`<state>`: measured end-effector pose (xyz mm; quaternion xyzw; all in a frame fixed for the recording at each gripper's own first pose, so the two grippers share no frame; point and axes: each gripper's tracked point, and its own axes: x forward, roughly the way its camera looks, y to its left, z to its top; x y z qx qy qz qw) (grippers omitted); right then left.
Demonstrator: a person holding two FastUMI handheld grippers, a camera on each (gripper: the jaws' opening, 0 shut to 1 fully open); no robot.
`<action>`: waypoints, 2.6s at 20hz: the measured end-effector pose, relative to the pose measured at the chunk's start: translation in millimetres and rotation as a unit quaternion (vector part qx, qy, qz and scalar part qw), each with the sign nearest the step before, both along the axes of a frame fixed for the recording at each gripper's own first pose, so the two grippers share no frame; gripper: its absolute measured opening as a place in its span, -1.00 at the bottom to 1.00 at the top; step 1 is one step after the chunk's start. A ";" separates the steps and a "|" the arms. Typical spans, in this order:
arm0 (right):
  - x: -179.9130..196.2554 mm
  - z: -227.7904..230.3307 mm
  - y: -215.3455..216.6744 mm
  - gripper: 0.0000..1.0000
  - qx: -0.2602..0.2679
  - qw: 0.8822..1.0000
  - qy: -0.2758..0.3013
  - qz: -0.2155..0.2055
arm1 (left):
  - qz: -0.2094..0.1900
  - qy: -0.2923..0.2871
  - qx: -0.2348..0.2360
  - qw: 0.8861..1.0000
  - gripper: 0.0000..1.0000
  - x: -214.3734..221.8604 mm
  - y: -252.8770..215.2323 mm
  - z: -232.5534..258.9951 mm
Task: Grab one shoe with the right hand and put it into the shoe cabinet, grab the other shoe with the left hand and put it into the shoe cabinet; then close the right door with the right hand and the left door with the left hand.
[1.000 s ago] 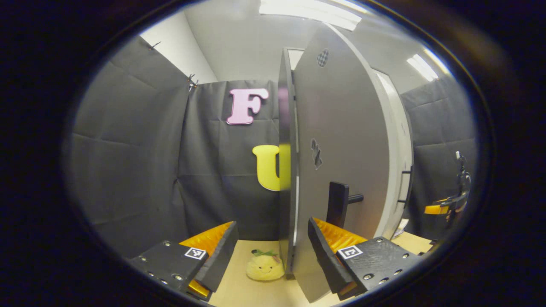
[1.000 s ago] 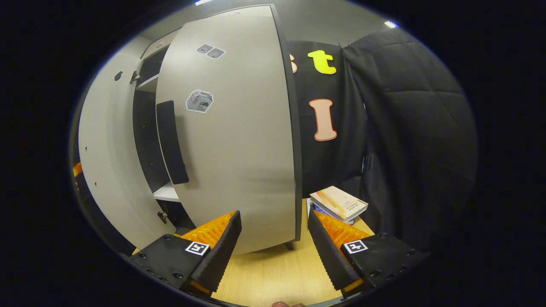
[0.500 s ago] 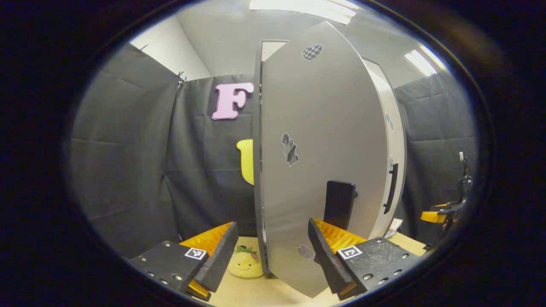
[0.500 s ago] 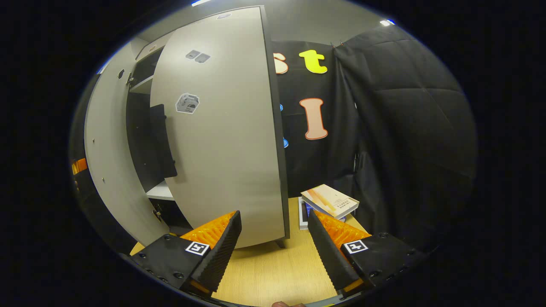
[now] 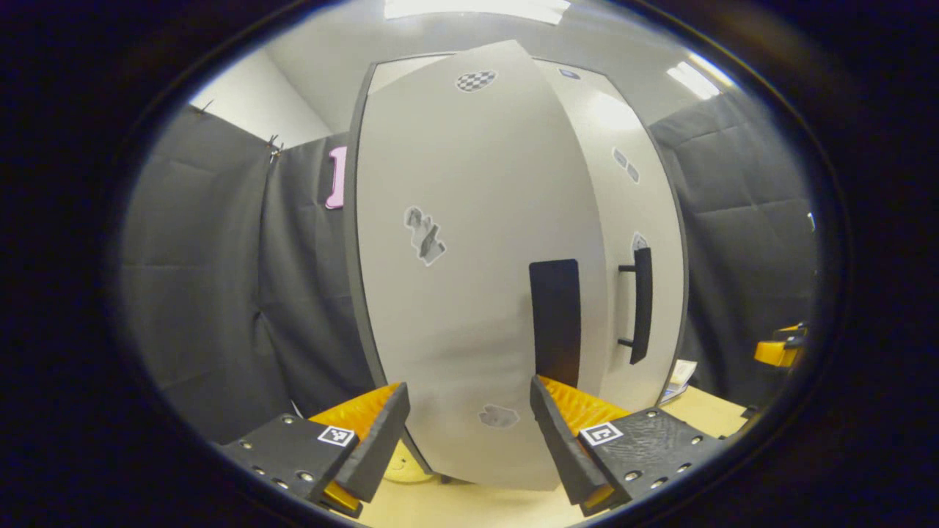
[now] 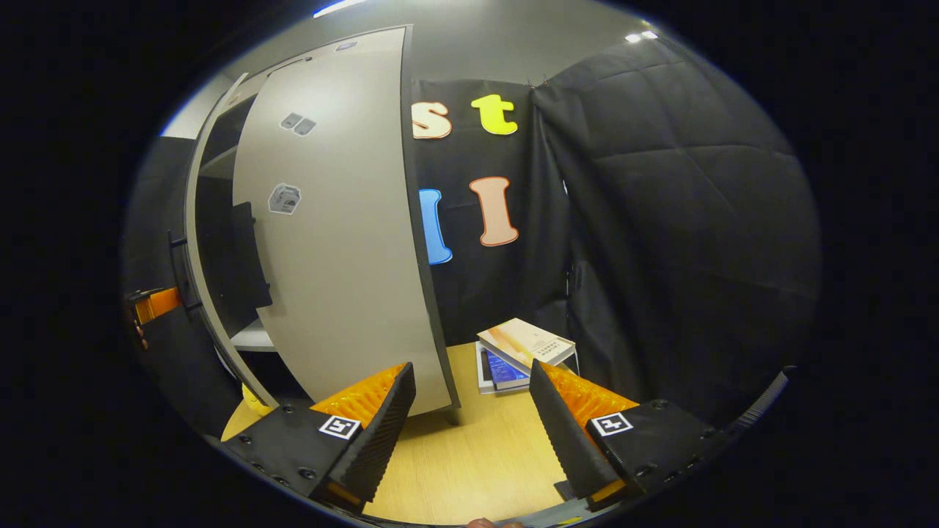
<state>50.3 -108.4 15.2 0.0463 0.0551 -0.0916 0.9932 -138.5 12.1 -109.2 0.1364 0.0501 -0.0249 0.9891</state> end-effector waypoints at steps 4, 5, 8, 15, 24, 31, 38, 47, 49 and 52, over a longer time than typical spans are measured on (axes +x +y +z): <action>-5.0 -2.5 2.2 0.96 0.006 1.000 -0.004 -0.008 | -0.023 -0.004 -0.022 0.999 0.87 -18.8 -5.4 2.2; -5.6 -2.5 5.8 0.96 0.007 1.000 -0.005 -0.005 | -0.025 -0.004 -0.031 0.999 0.87 -24.1 -4.4 3.1; -4.3 1.9 17.9 0.96 0.003 1.000 -0.014 0.004 | -0.030 -0.014 -0.059 0.998 0.87 -41.7 3.4 5.4; 4.9 15.5 62.6 0.96 -0.015 0.998 -0.046 0.039 | -0.002 -0.054 -0.098 0.994 0.90 -85.4 37.3 2.0; 12.4 5.1 121.0 0.96 -0.034 0.994 -0.051 0.091 | 0.033 -0.040 -0.123 0.991 0.87 -109.4 67.8 -33.6; 12.6 -10.6 144.1 0.96 -0.047 0.992 -0.035 0.115 | 0.028 -0.054 -0.114 0.992 0.88 -106.8 71.7 -27.9; 14.0 -9.3 144.3 0.96 -0.040 0.992 -0.034 0.112 | 0.025 -0.050 -0.118 0.991 0.87 -100.4 70.5 -33.2; 9.8 -1.1 122.2 0.96 -0.044 0.994 -0.044 0.085 | 0.000 -0.053 -0.145 0.988 0.89 -75.1 46.6 -38.8; 10.0 1.5 117.4 0.96 -0.045 0.994 -0.049 0.081 | -0.002 -0.051 -0.135 0.990 0.86 -78.1 48.0 -41.3; 11.8 3.1 112.2 0.96 -0.045 0.995 -0.045 0.078 | -0.001 -0.043 -0.127 0.991 0.87 -80.2 47.6 -49.9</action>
